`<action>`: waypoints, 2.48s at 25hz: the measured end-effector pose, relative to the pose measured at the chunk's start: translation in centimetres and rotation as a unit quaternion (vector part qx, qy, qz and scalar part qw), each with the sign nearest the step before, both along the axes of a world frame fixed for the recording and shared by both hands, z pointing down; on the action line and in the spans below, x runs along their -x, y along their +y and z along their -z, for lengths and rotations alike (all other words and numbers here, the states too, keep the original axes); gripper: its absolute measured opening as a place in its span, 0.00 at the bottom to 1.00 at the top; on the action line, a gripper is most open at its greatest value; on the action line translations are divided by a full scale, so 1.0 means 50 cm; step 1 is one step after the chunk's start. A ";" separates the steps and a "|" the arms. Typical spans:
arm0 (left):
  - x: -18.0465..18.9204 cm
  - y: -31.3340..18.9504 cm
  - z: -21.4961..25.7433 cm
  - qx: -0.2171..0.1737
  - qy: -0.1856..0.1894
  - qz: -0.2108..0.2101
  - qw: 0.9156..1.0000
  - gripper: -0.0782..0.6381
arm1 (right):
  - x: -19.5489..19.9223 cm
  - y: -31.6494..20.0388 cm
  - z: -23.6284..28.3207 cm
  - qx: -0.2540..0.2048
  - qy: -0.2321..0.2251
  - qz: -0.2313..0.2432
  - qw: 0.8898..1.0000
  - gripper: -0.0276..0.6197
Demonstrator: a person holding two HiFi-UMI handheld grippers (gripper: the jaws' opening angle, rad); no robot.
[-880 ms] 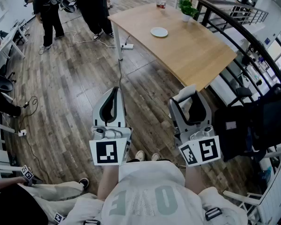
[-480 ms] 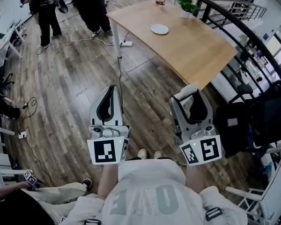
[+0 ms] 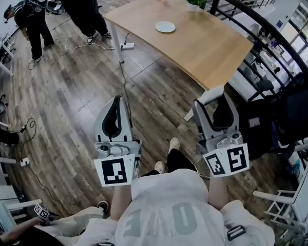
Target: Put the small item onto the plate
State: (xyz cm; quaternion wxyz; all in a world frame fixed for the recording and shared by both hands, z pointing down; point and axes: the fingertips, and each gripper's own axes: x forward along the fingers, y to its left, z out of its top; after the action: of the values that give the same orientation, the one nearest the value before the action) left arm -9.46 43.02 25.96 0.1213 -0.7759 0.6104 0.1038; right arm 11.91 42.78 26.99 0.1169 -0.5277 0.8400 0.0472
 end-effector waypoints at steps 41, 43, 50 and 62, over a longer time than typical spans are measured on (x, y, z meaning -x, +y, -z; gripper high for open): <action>0.000 -0.956 0.090 -0.039 -0.045 0.042 0.997 0.12 | -0.015 -0.980 0.098 0.004 -0.009 0.049 0.999 0.52; -0.003 -0.983 0.098 -0.046 -0.046 0.034 0.997 0.12 | -0.013 -0.997 0.098 0.003 -0.011 0.043 0.999 0.52; -0.012 -1.107 0.107 -0.047 -0.048 -0.003 0.998 0.12 | -0.005 -1.083 0.070 0.025 -0.014 0.003 1.000 0.52; 0.004 -1.240 0.082 -0.028 -0.048 -0.029 0.998 0.12 | 0.012 -1.256 0.009 0.074 0.005 -0.034 0.997 0.52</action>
State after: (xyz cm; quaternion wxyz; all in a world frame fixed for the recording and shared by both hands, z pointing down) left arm -9.64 -18.96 21.88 0.1690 -0.7934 0.5782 0.0871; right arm 11.31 -20.01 26.54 0.0713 -0.5627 0.8235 -0.0084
